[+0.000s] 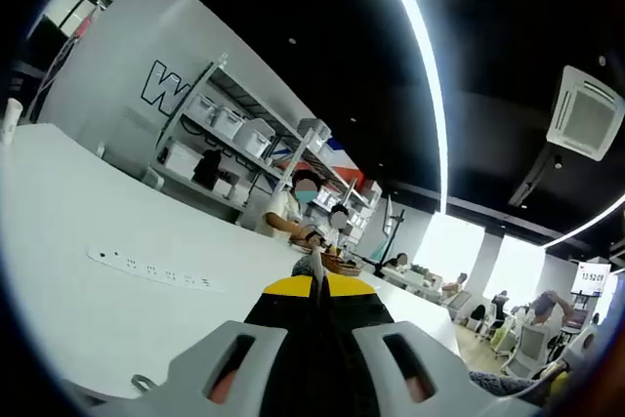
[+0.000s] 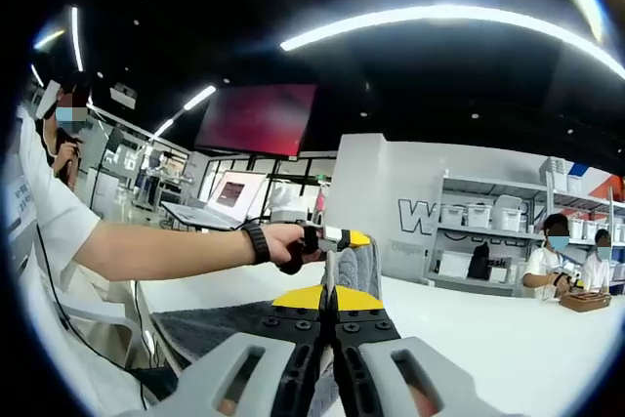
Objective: Open the folded towel by lifting each exposed corner and separating the folded layers until the towel lies flat within the target outline without major curled edges
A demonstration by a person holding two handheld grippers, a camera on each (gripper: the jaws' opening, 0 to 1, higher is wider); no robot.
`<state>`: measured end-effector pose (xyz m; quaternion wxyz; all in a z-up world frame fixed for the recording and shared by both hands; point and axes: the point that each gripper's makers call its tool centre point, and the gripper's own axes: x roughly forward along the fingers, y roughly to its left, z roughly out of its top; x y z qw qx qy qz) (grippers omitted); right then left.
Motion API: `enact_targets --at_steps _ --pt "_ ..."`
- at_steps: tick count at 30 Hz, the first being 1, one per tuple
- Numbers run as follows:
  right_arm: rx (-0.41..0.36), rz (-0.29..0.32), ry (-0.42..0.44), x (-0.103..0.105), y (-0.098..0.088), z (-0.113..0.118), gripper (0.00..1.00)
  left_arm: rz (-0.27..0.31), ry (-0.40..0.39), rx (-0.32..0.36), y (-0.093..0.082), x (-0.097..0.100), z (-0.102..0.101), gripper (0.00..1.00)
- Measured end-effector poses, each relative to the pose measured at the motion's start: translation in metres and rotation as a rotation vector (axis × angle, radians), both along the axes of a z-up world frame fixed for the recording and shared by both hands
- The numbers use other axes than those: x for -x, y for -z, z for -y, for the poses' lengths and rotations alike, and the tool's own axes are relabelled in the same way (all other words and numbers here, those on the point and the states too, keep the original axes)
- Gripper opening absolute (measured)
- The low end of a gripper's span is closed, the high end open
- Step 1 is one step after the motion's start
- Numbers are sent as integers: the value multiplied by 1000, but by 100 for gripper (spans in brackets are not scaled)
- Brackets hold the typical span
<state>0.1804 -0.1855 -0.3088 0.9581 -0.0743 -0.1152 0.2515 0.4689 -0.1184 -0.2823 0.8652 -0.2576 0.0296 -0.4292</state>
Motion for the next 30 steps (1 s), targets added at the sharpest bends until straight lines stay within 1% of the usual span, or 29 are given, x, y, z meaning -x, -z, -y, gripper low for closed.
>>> enact_targets --at_steps 3,6,11,15,20,23,26,30 --pt "16 5 16 0 1 1 0 -1 2 1 0 0 2 1" --pt "14 3 10 1 1 0 0 -1 2 2 -2 0 5 1" --pt "30 -3 18 2 5 0 0 -6 -1 -11 -1 -1 9 1" --pt "20 -1 38 2 5 7 0 -1 8 -15 -6 0 16 1" --pt "12 3 56 2 4 14 0 1 13 -29 -7 1 22 1" --pt "16 -1 57 2 5 15 0 15 14 -37 -9 2 27 1" --pt "20 10 76 3 3 19 0 13 23 -31 -10 3 31 1" --pt "23 5 99 4 6 28 0 15 31 -29 -9 5 37 1"
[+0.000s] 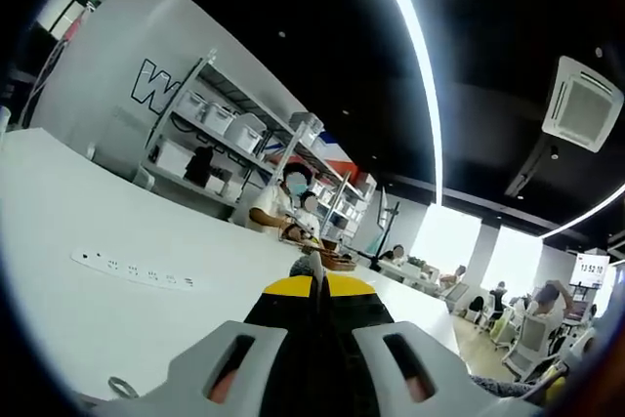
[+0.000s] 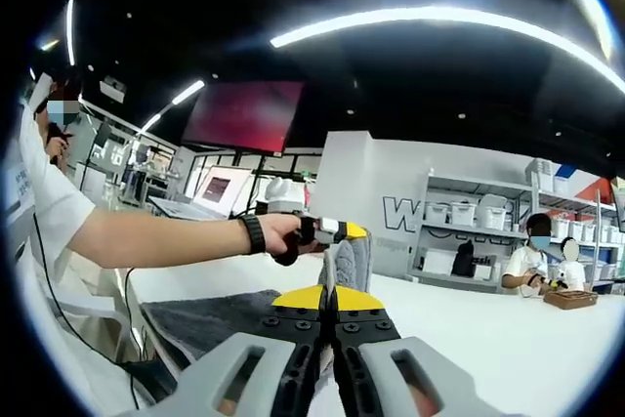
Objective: Open the folded towel by lifting each exposed corner and separating the folded layers until the towel lies flat within the target outline without major curled edges
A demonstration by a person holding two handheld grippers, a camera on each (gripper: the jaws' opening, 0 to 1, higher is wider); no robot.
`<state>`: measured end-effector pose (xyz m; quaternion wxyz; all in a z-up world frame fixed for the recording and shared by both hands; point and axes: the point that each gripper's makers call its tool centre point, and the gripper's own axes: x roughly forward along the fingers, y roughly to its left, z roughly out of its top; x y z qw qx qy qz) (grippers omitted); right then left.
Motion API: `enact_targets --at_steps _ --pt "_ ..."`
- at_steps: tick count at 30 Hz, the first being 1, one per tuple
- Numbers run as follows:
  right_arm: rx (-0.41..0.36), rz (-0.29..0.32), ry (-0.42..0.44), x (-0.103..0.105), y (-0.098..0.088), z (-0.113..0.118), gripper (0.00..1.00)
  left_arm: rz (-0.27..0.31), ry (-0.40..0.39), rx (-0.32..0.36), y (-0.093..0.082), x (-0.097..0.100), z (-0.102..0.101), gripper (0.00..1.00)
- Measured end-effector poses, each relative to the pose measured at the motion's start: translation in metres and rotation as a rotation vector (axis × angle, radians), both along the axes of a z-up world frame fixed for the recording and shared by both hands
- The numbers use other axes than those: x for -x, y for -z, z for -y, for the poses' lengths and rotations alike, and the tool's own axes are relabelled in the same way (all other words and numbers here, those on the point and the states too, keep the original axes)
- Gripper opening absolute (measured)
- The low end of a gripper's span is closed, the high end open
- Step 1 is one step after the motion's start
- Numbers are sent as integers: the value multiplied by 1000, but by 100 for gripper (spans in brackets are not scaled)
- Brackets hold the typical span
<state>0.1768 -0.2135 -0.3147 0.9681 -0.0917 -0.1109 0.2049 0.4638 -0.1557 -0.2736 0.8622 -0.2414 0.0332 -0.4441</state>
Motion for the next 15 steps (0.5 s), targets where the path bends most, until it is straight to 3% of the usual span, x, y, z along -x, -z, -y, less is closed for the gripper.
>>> enact_targets --at_steps 15 --pt "28 -4 40 3 5 12 0 -10 21 6 9 4 13 1"
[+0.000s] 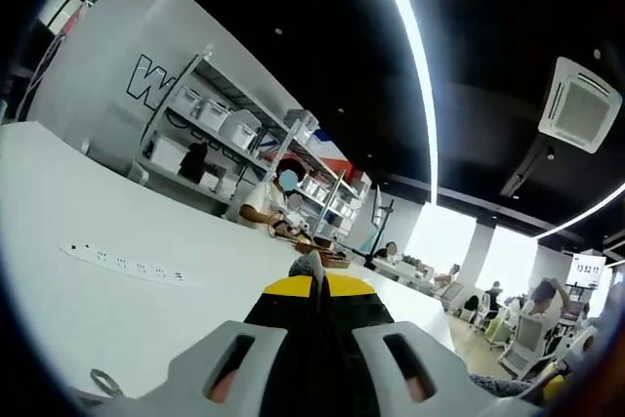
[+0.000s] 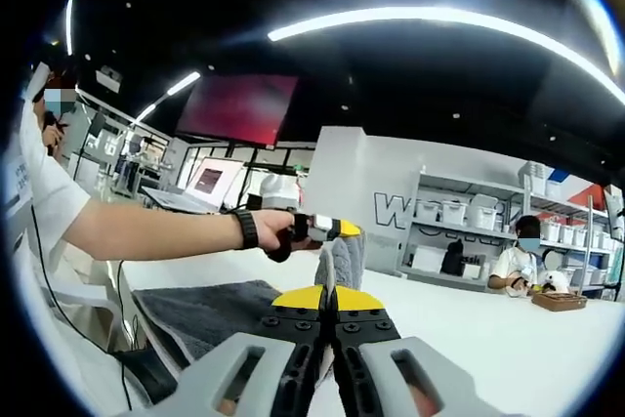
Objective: Open the folded towel by lifting each exposed corner and separating the folded layers until the towel lies flat within the target outline without major curled edges
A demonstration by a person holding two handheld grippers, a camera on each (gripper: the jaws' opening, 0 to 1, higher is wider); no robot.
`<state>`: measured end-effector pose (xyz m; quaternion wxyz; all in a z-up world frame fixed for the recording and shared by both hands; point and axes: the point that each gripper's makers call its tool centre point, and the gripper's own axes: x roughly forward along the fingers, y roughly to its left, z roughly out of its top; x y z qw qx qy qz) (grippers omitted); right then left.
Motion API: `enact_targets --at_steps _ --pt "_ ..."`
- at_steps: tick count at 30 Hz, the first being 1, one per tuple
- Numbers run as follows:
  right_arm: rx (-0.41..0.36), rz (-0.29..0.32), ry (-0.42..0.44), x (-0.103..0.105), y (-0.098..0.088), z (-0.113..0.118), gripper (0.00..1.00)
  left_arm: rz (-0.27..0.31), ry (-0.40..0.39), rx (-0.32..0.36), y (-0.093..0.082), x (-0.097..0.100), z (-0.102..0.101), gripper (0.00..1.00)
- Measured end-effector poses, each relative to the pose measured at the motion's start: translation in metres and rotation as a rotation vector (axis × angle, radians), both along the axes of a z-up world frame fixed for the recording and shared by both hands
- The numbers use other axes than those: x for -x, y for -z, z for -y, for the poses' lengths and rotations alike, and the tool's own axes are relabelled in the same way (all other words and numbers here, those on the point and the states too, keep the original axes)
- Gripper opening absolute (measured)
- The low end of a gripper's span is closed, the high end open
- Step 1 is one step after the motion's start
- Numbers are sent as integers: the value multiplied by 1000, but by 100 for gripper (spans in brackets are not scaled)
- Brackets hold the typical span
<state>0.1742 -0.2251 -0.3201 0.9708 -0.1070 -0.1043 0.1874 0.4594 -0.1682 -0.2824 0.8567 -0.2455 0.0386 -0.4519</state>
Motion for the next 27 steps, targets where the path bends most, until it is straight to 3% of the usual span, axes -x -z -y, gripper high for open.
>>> enact_targets --at_steps 27 --pt "58 -28 22 5 15 -2 0 -108 29 68 13 -2 22 1"
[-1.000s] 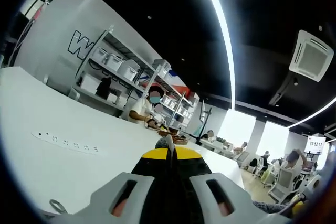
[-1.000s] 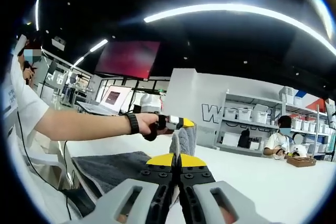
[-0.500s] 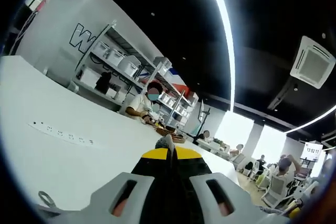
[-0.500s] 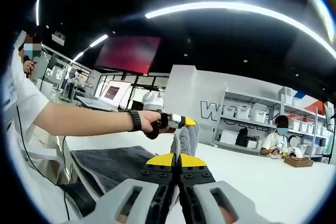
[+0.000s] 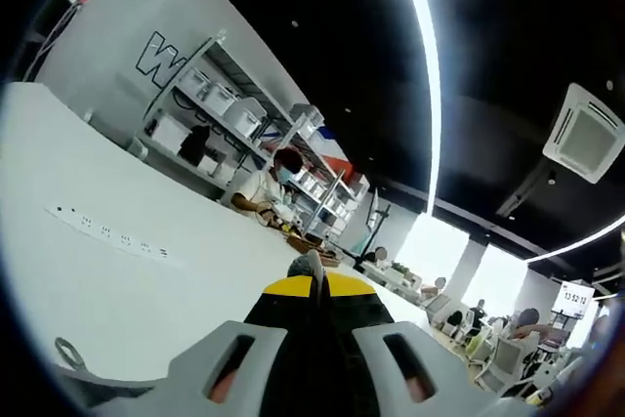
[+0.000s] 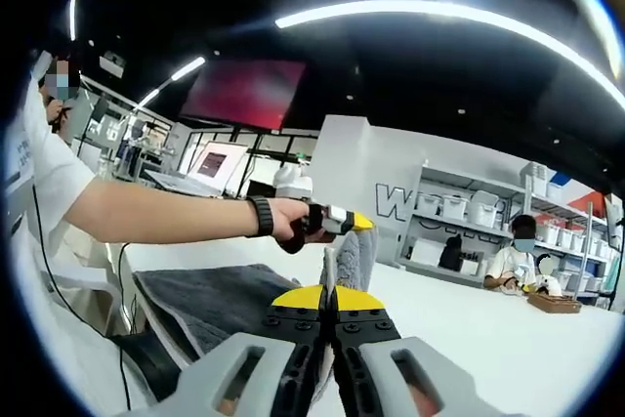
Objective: Open the folded towel by lifting each exposed corner and separating the folded layers until the towel lies flat within the target outline without major curled edges
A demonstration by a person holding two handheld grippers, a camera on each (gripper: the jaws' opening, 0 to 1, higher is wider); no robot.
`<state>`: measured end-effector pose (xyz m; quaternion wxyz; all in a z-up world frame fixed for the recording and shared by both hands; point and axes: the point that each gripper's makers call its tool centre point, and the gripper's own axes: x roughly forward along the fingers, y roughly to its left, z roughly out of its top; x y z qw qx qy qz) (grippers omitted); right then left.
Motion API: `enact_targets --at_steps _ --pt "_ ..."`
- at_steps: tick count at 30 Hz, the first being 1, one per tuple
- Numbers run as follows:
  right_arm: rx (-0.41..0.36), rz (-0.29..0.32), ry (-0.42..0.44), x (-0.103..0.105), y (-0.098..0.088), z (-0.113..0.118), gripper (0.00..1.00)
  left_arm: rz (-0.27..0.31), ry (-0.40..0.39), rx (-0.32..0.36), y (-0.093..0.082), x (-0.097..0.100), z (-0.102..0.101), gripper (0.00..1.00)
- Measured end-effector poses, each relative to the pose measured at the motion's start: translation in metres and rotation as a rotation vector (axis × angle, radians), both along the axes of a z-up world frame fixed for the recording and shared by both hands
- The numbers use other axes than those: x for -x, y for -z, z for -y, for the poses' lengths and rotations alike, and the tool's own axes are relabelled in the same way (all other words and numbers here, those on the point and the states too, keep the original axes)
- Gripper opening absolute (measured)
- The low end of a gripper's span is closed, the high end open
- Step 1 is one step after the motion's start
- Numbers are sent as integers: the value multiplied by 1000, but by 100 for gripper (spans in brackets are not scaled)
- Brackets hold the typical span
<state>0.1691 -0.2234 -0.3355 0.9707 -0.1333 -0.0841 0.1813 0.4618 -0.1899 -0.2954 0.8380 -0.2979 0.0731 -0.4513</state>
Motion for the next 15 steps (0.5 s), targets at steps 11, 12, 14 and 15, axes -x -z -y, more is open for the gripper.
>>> enact_targets --at_steps 11,12,14,15 --pt "5 -11 14 -2 5 5 0 -11 4 -12 12 -3 5 1" --pt "8 -14 12 -2 6 5 0 -21 8 -13 15 -3 6 1" --pt "10 -15 13 -2 6 5 0 -20 6 -15 16 -4 6 1" --pt "11 -16 13 -3 7 5 0 -24 6 -14 17 -5 6 1"
